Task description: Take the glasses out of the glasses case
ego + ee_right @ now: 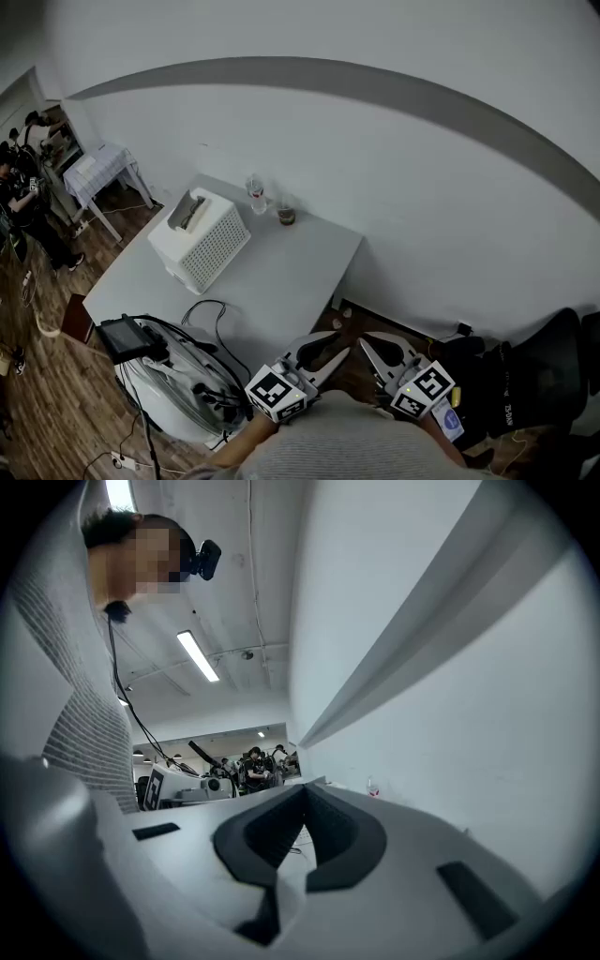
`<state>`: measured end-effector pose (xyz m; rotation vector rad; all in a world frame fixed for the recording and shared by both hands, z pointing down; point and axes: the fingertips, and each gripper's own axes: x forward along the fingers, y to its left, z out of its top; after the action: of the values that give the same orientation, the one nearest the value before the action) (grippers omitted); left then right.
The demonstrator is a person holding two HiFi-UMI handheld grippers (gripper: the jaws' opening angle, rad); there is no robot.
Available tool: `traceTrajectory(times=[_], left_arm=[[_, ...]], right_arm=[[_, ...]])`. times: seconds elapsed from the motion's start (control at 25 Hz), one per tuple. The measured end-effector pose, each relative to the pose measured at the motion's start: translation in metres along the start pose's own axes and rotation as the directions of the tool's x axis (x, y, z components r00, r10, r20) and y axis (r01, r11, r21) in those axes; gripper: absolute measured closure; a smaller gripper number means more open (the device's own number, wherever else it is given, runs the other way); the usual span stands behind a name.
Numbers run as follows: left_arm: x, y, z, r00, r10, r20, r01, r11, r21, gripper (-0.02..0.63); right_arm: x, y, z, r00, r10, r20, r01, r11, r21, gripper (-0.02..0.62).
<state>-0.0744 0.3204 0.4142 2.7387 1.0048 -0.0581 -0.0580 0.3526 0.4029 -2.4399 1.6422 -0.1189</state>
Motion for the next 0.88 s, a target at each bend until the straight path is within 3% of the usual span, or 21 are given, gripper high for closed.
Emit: traceTrajectory(times=[0.36, 0.88], left_arm=[[0.006, 0.005, -0.002, 1.000, 0.003, -0.001, -0.003, 1.000, -0.001, 0.479], [0.006, 0.026, 0.009, 0.999, 0.038, 0.007, -0.038, 0.999, 0.002, 0.479]], right_arm=[[0.001, -0.004, 0.008, 0.998, 0.028, 0.056, -0.029, 1.000, 0.013, 0.581], [0.021, -0.014, 0.010, 0.997, 0.039, 0.064, -0.041, 0.999, 0.036, 0.580]])
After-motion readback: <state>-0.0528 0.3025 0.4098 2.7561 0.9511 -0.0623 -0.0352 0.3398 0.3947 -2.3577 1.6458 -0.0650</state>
